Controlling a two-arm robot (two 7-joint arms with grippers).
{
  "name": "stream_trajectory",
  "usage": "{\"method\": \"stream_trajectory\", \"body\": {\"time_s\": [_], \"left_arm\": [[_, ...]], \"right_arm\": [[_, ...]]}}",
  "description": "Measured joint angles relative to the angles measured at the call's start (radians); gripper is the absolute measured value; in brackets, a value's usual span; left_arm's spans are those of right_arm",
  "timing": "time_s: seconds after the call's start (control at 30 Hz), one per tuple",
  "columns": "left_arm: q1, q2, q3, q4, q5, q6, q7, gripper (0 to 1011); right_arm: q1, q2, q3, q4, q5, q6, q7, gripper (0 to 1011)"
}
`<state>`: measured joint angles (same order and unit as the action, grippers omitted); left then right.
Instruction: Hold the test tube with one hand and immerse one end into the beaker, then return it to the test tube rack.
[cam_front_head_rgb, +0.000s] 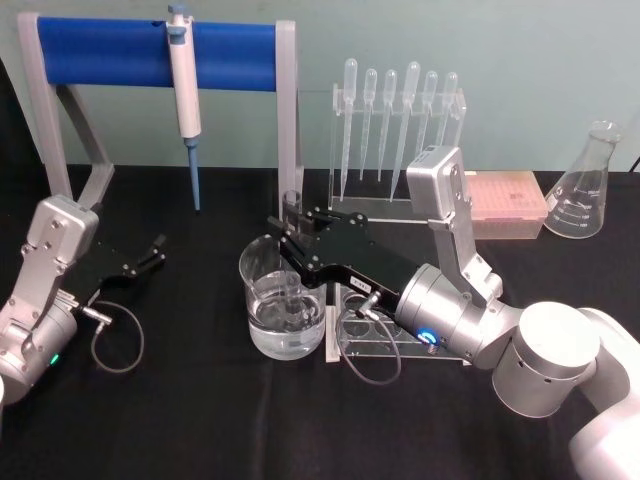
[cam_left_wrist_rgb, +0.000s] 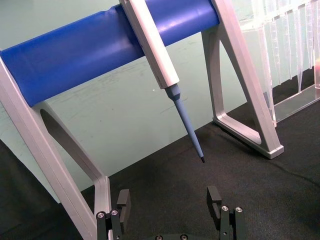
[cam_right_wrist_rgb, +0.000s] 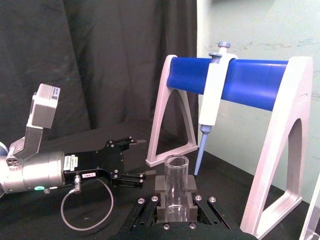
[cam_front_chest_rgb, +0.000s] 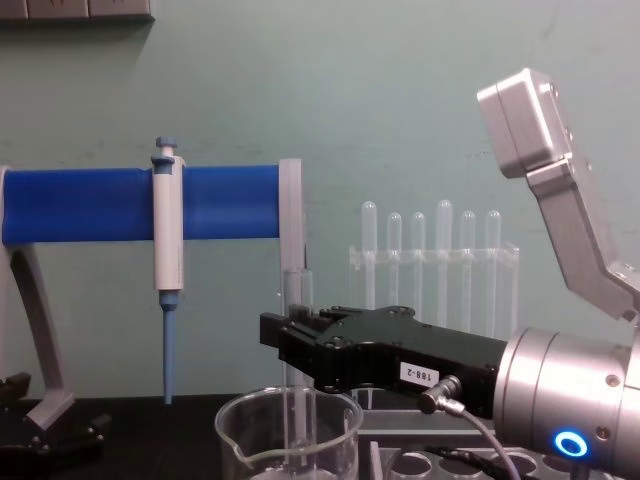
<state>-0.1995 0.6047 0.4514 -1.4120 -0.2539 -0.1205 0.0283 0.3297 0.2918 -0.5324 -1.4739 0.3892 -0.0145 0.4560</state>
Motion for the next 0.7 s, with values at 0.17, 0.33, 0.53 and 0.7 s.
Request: {"method": "stream_trajectory", "body": {"time_s": [0.17, 0.33, 0.53, 0.7], "left_arm": [[0.0, 0.0, 0.0, 0.0, 0.0, 0.0, 0.0, 1000], [0.0, 0.0, 0.0, 0.0, 0.0, 0.0, 0.0, 1000], [0.0, 0.0, 0.0, 0.0, 0.0, 0.0, 0.0, 1000], [0.0, 0.0, 0.0, 0.0, 0.0, 0.0, 0.0, 1000]], "right_arm": [[0.0, 0.0, 0.0, 0.0, 0.0, 0.0, 0.0, 225], [0.0, 0.0, 0.0, 0.0, 0.0, 0.0, 0.0, 225], [0.0, 0.0, 0.0, 0.0, 0.0, 0.0, 0.0, 225], [0.0, 0.0, 0.0, 0.0, 0.0, 0.0, 0.0, 225]]}}
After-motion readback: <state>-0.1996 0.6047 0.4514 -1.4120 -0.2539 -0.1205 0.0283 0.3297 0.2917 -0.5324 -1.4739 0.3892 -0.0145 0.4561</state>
